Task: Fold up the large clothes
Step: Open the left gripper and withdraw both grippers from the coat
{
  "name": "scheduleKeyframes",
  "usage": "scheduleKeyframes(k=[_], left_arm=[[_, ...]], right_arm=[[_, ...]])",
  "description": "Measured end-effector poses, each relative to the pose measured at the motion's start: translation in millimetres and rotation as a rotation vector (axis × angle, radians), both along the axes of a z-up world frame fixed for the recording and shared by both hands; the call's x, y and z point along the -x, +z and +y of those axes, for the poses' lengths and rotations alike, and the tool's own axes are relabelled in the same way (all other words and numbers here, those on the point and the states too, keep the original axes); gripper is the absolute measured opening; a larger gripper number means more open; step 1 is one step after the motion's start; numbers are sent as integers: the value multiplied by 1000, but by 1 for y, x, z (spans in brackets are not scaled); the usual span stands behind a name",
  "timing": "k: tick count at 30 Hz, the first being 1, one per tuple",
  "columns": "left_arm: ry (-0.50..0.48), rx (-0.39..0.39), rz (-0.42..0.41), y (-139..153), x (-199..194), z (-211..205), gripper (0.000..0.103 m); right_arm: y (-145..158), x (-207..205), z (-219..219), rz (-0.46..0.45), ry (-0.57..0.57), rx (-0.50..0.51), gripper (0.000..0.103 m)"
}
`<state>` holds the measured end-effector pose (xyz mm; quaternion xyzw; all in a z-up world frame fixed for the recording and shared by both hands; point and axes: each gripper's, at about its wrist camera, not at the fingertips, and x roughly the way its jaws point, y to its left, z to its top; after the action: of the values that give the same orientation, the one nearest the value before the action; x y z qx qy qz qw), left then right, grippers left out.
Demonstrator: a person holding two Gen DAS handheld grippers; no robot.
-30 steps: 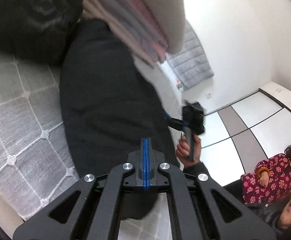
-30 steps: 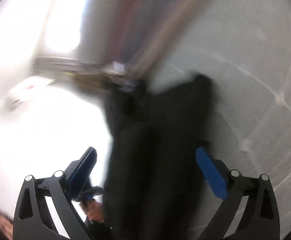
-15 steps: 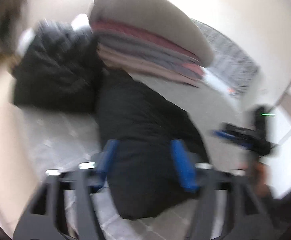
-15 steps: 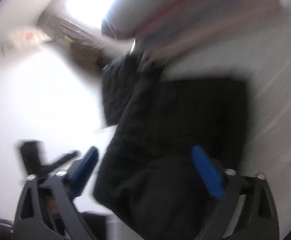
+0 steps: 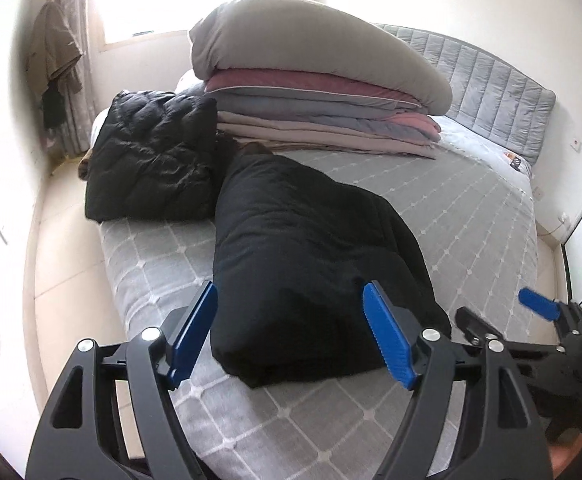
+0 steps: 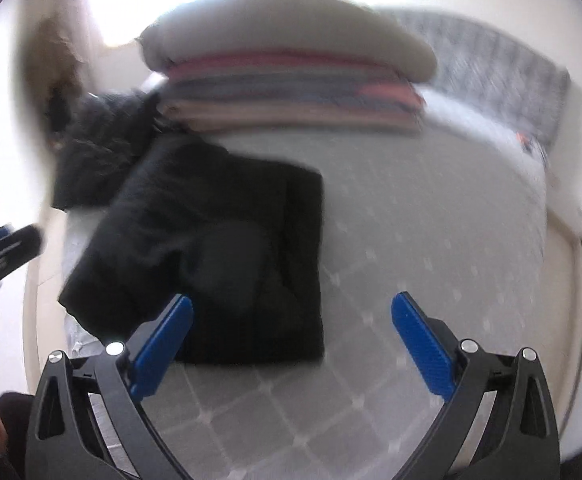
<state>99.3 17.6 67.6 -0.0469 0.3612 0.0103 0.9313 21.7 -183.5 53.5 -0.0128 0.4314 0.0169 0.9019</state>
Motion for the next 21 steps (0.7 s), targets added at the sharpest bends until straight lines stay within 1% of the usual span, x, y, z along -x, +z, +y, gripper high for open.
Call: scheduleKeyframes(k=[1, 2, 3, 6, 8, 10, 12, 16, 21], left_arm=[[8, 0, 3, 0, 4, 0, 72], [13, -3, 7, 0, 7, -1, 74], [14, -3, 14, 0, 11, 0, 76], [25, 1, 22, -1, 19, 2, 79], [30, 4, 25, -2, 24, 4, 80], [33, 4, 32, -4, 26, 5, 80], [34, -6, 32, -4, 28, 5, 80], [38, -12, 23, -2, 32, 4, 80], [40, -18, 16, -1, 33, 2, 80]], right_arm=[[2, -1, 10, 26, -11, 34, 96], [2, -1, 22, 29, -15, 65, 96], [-3, 12, 16, 25, -18, 73, 96], [-1, 23, 20, 19, -14, 40, 96], [-1, 23, 28, 6, -14, 61, 96], [7, 29, 31, -2, -9, 80, 96], [12, 30, 34, -2, -9, 79, 96], [13, 32, 31, 2, -20, 45, 96], [14, 34, 27, -5, -31, 59, 96]])
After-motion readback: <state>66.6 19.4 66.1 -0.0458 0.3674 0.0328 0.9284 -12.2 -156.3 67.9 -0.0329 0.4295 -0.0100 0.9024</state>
